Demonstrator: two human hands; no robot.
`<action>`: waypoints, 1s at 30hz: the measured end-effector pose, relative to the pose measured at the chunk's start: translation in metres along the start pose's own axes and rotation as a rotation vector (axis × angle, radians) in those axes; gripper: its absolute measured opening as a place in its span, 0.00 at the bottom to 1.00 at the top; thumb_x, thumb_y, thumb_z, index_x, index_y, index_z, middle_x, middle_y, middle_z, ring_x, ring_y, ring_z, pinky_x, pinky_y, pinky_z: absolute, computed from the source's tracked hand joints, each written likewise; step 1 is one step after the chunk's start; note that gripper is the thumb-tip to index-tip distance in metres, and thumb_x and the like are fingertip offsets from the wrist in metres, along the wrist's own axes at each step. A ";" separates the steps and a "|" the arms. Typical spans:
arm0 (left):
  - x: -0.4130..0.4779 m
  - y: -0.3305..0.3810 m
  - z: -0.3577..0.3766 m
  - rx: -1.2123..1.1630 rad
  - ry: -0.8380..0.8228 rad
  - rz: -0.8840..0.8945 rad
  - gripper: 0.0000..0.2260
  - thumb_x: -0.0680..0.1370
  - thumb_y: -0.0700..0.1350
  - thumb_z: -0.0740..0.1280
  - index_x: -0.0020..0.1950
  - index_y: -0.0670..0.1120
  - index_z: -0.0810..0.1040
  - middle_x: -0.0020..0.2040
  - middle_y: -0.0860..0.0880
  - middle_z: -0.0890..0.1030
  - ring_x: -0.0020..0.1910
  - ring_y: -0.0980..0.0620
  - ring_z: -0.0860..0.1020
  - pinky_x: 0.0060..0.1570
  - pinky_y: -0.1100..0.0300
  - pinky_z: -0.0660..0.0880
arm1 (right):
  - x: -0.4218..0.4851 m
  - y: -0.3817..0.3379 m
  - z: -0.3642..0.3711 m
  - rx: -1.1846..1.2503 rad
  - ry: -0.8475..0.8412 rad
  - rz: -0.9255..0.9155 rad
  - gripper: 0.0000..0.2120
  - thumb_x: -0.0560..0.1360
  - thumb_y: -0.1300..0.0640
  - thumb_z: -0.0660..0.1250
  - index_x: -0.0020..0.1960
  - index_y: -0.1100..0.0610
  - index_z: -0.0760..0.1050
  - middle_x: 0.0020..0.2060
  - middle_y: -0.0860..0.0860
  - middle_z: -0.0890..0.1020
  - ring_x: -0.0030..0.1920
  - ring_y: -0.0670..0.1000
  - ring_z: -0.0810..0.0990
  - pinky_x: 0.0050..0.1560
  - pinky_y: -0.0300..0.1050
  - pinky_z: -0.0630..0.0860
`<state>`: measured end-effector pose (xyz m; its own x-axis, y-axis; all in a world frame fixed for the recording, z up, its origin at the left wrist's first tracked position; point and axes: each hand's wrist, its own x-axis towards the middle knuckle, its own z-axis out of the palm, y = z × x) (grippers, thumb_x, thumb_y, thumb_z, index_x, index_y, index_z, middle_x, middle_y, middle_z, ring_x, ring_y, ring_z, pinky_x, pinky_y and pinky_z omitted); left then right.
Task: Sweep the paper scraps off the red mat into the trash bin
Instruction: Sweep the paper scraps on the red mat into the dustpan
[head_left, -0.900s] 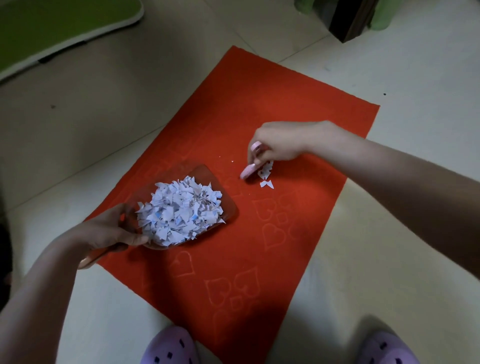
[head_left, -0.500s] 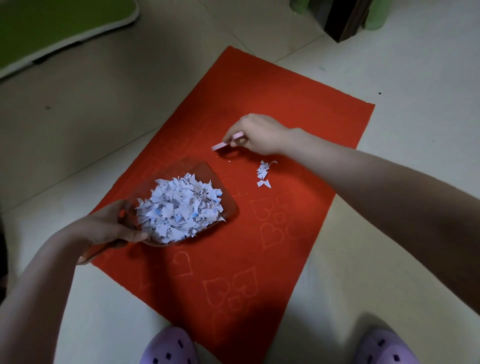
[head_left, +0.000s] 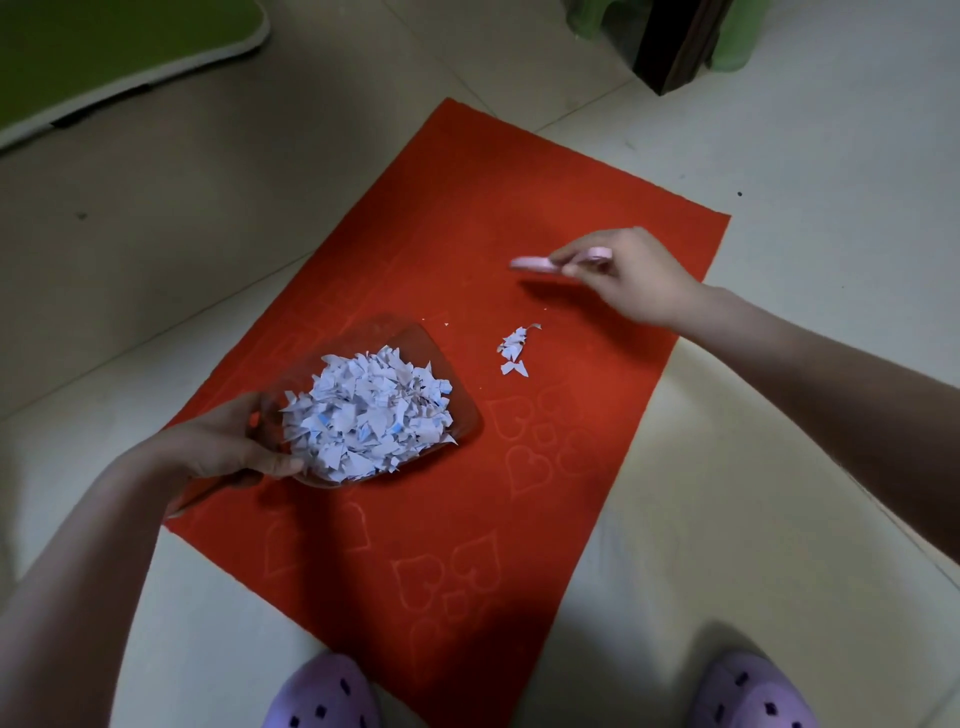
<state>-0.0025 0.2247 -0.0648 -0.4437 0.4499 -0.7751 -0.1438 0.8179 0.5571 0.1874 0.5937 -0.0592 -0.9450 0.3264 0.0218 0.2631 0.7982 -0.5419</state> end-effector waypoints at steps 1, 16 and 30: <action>0.000 0.002 0.002 0.007 -0.004 0.004 0.57 0.31 0.54 0.82 0.60 0.51 0.71 0.52 0.39 0.80 0.49 0.40 0.80 0.46 0.49 0.77 | -0.001 0.005 0.002 -0.026 0.062 0.071 0.10 0.78 0.55 0.64 0.55 0.55 0.81 0.51 0.53 0.84 0.52 0.55 0.81 0.52 0.49 0.75; 0.014 0.013 0.013 0.138 -0.012 -0.045 0.49 0.46 0.47 0.82 0.65 0.47 0.70 0.54 0.37 0.79 0.51 0.37 0.79 0.53 0.45 0.76 | -0.018 -0.062 0.069 0.039 0.010 0.213 0.19 0.80 0.50 0.58 0.42 0.61 0.79 0.30 0.54 0.80 0.32 0.56 0.78 0.37 0.48 0.73; 0.010 -0.004 0.006 0.048 0.008 -0.028 0.49 0.44 0.49 0.82 0.63 0.48 0.70 0.55 0.43 0.80 0.55 0.43 0.79 0.60 0.46 0.75 | 0.001 -0.042 0.040 0.076 0.175 0.242 0.14 0.79 0.53 0.60 0.51 0.57 0.82 0.33 0.56 0.82 0.29 0.53 0.76 0.32 0.44 0.67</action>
<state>-0.0008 0.2281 -0.0767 -0.4472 0.4238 -0.7877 -0.1136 0.8466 0.5200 0.1679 0.5398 -0.0703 -0.8068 0.5903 0.0252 0.4552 0.6482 -0.6105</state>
